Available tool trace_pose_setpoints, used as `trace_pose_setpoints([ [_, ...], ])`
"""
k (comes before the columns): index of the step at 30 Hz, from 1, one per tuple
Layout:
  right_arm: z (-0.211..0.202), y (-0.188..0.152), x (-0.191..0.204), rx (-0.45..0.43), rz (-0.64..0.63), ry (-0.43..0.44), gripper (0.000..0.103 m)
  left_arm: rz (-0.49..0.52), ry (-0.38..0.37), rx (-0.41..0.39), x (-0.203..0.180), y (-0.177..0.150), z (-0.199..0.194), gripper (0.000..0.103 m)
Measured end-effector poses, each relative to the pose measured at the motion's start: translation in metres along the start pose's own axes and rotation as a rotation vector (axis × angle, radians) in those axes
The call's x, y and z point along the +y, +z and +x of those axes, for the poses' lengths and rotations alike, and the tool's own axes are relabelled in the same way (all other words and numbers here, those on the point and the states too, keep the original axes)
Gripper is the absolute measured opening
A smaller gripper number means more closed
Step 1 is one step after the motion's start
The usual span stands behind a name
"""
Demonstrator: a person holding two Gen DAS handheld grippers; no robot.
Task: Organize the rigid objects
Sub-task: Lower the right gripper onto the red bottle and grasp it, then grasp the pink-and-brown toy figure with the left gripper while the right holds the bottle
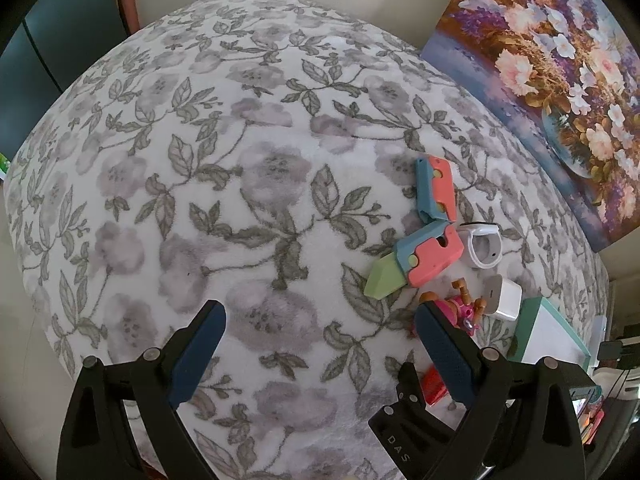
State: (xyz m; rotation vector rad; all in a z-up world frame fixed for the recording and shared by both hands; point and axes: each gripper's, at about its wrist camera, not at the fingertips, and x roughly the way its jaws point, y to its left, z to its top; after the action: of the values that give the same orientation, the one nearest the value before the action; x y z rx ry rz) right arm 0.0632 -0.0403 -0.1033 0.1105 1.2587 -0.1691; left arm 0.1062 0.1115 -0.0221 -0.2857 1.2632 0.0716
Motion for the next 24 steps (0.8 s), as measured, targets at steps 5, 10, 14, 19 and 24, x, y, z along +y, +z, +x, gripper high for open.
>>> trace_pose_setpoints([
  [5,-0.009,0.006,0.006,-0.025,-0.043,0.016,0.081,-0.006,-0.003,0.003,0.001,0.0,0.0,0.096],
  [10,-0.017,0.013,0.01,-0.041,-0.059,0.038,0.051,-0.008,-0.004,0.004,0.001,0.0,0.0,0.096],
  [14,-0.02,0.02,-0.003,-0.042,-0.005,0.095,0.035,-0.009,-0.001,0.007,0.001,0.0,0.001,0.096],
  [19,-0.025,0.028,-0.022,-0.037,0.05,0.148,0.029,0.001,0.003,0.009,-0.002,0.0,0.002,0.096],
  [24,-0.035,0.03,-0.035,-0.052,0.078,0.167,0.029,0.023,0.01,0.015,-0.008,-0.001,0.006,0.096],
])
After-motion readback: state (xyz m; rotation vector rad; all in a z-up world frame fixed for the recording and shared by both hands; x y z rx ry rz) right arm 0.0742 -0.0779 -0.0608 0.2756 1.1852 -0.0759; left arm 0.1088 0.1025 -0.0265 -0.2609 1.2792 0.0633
